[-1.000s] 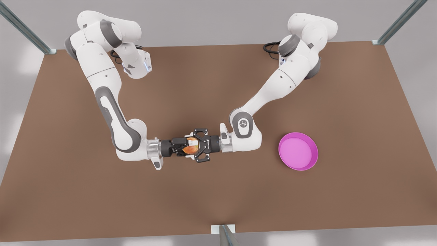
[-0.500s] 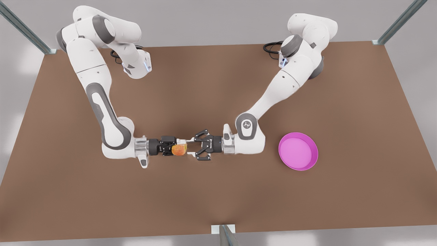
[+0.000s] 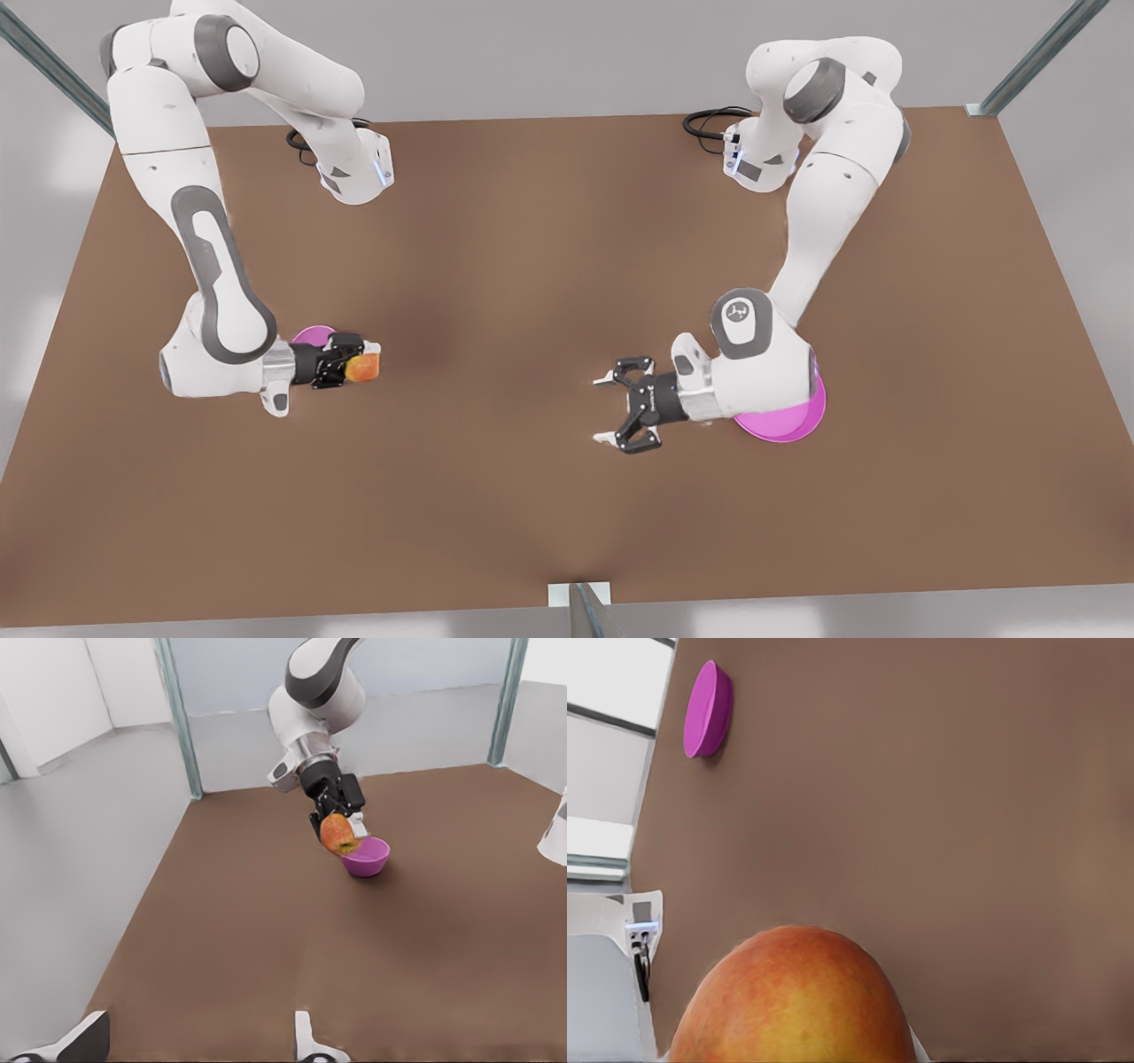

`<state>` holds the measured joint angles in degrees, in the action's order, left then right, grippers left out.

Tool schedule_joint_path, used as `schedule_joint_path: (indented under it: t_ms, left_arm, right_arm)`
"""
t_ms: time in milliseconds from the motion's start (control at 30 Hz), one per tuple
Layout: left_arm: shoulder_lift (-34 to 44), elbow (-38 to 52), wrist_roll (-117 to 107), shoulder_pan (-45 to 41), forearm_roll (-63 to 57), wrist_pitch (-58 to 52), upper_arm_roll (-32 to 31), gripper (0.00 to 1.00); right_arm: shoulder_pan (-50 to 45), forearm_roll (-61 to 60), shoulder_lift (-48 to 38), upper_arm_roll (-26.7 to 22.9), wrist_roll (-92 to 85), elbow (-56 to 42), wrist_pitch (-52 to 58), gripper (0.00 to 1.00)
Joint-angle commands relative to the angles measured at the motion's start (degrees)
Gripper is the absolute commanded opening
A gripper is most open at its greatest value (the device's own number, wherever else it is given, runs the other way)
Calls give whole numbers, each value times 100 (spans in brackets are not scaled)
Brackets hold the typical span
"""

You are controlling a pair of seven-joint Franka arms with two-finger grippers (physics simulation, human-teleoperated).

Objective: Use the left arm to pick up the apple from the plate, transfer it to the gripper of the right arm, and then use the right arm to place it into the bowl

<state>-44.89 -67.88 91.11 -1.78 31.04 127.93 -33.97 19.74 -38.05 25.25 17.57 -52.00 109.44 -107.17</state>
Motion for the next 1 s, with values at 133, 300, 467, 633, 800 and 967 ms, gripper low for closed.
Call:
schedule_joint_path:
  t_ms: [133,300,467,633,800,967]
  left_arm:
    - [1457,20,-8881,723,-4431,-4672,4,100]
    - [2440,-41,-9770,1479,-4309,-5077,310,100]
    - [3470,-1167,-9225,-463,-2884,-4022,3476,100]
    - [3268,-1157,-9436,-367,-3060,-3960,3485,100]
    - [2854,-806,-10025,-402,-3069,-3943,3484,100]
    - [2854,-806,-10034,-402,-3060,-3952,3484,100]
  right_arm:
    - [267,1766,-318,18,375,25,12,61]
    - [478,2372,-362,45,314,51,21,61]
    - [584,2530,-450,89,279,288,21,61]
    - [795,2706,-257,89,156,359,-163,61]
    - [812,2759,-160,97,147,535,-348,96]
    - [812,2776,-160,97,147,394,-304,100]
